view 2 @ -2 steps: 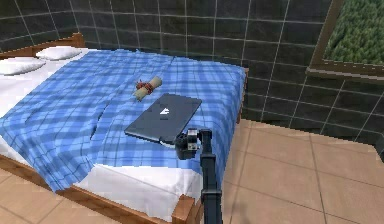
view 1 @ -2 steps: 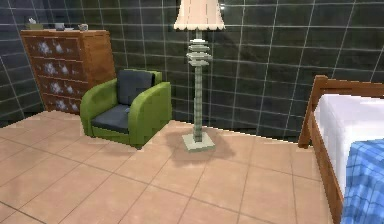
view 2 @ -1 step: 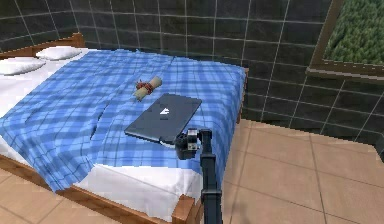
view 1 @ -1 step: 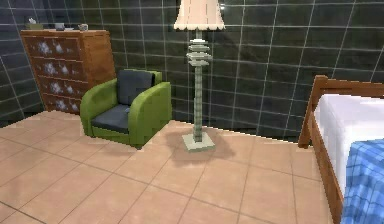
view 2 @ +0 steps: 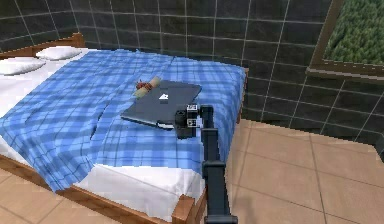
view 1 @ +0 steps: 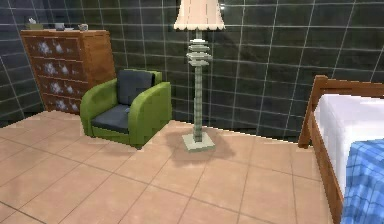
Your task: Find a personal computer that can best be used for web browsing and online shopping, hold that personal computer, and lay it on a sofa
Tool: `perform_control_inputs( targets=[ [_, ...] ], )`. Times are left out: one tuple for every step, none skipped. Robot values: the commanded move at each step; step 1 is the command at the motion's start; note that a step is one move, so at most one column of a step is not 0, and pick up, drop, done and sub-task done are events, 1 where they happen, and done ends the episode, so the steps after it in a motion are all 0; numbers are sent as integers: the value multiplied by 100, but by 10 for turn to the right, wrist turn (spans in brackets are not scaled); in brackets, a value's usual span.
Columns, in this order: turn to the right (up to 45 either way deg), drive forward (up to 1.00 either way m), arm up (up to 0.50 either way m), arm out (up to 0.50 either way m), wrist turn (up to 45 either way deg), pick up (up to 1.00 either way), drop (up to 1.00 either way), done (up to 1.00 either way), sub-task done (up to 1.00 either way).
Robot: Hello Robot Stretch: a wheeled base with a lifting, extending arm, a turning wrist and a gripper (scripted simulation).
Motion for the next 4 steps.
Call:
perform_control_inputs(
  targets=[
    [0,0,20,0,0,0,0,0,0],
    [0,0,0,0,-450,0,0,0,0],
    [0,0,0,0,-450,0,0,0,0],
    [0,0,0,0,-210,0,0,0,0]
  ],
)
